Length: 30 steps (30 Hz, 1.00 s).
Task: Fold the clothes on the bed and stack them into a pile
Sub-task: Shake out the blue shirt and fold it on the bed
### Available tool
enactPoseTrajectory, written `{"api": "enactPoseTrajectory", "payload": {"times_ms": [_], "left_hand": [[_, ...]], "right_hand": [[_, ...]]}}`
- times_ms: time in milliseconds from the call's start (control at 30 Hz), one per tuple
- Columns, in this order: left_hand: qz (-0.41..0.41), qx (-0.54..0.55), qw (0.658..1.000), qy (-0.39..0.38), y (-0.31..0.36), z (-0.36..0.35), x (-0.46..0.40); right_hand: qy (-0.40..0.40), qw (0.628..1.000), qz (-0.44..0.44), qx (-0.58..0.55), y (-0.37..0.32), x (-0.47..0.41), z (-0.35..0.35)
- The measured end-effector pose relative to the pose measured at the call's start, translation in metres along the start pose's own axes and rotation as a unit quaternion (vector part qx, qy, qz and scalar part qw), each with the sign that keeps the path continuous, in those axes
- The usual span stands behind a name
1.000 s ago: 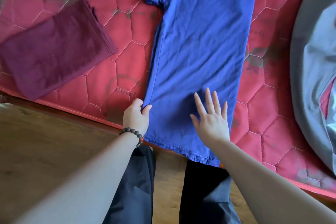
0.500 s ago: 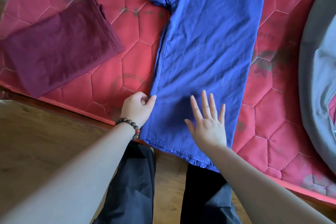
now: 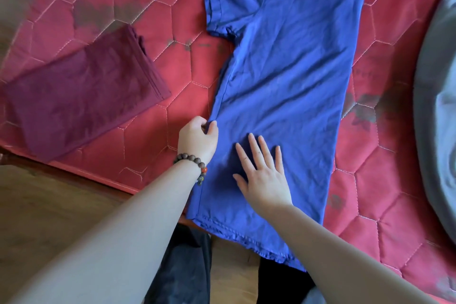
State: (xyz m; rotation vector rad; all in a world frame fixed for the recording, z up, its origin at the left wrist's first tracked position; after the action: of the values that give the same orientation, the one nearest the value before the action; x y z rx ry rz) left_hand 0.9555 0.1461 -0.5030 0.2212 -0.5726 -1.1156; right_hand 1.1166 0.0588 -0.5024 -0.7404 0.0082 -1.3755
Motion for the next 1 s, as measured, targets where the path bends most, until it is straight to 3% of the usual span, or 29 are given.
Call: {"api": "enactPoseTrajectory", "payload": {"times_ms": [133,400,500,567,600,700,767,833,1000], "left_hand": [[-0.04,-0.002,0.999,0.006,0.025,0.004,-0.022],[-0.017,-0.03,0.998,-0.05,0.034,0.015,-0.056],[-0.062,-0.083,0.994,0.044,0.045,0.028,-0.045],[-0.191,-0.098,0.971,0.104,0.065,0.029,-0.03],[-0.262,-0.104,0.955,0.097,0.075,0.022,-0.022],[-0.382,-0.194,0.902,-0.049,0.082,-0.019,0.006],[-0.384,-0.284,0.873,-0.1,0.067,-0.04,0.019],[-0.373,-0.349,0.855,-0.086,0.047,-0.047,0.025],[-0.334,-0.391,0.857,-0.043,0.016,-0.046,0.029]], "right_hand": [[0.07,0.998,0.001,-0.007,0.001,-0.011,0.015],[0.044,0.999,-0.005,0.007,0.021,-0.018,0.017],[0.079,0.997,-0.008,-0.003,0.017,-0.019,0.021],[0.101,0.995,-0.011,-0.001,0.012,-0.025,0.023],[0.104,0.995,-0.011,0.001,0.009,-0.029,0.022],[0.093,0.996,-0.019,0.001,0.005,-0.031,0.013],[0.084,0.996,-0.034,0.011,0.013,-0.02,0.006],[0.089,0.994,-0.05,0.026,0.027,0.002,-0.002],[0.119,0.986,-0.112,0.036,0.077,0.092,-0.022]]}}
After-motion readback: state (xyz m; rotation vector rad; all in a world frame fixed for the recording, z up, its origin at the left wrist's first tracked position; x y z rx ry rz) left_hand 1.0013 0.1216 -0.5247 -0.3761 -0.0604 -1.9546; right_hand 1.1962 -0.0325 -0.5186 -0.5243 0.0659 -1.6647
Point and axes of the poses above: each hand's wrist, its own x-axis away from the middle knuckle, its own z-axis out of the back of the hand, y = z × x, the point moved 4 cm from there along -x, towards the middle knuckle, and after that the axes turned 13 degrees about -x, right-handed, at the moved point
